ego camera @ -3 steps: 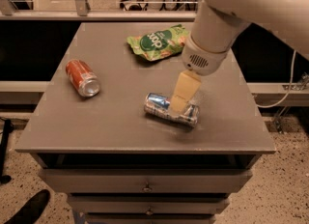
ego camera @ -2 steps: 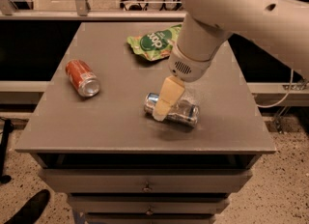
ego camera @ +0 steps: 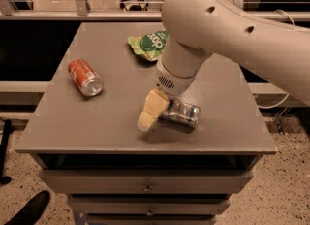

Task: Place redbull can upright

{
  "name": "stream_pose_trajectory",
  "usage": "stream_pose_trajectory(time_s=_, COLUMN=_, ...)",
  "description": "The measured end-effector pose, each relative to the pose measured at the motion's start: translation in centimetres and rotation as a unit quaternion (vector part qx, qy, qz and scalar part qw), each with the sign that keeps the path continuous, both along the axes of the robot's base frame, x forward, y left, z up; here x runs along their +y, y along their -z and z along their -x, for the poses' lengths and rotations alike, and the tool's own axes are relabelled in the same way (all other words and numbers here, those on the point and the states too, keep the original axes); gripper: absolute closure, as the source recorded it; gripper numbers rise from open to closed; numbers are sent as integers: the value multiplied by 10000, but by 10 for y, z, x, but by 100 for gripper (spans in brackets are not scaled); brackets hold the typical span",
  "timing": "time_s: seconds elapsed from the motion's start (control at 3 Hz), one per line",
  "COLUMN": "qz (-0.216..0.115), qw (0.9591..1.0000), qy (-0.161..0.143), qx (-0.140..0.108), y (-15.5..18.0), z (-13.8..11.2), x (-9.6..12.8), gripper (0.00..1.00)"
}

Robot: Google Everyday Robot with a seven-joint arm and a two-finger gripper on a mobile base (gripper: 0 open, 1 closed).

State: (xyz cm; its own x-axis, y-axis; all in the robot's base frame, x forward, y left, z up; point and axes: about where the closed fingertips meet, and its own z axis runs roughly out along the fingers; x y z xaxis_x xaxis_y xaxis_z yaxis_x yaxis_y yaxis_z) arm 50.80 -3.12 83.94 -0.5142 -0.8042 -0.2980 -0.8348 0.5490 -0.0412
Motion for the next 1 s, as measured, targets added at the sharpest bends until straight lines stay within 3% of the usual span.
stream_pose_trajectory(time_s=0.33, qz=17, qw=10000, qy=48, qx=-16, y=4, z=-2, x=0, gripper=23)
stream_pose_trajectory(time_s=1.0, qz=-18, qw=9996, qy=108, qx=-256, y=-16, z=-24, x=-9, gripper=85)
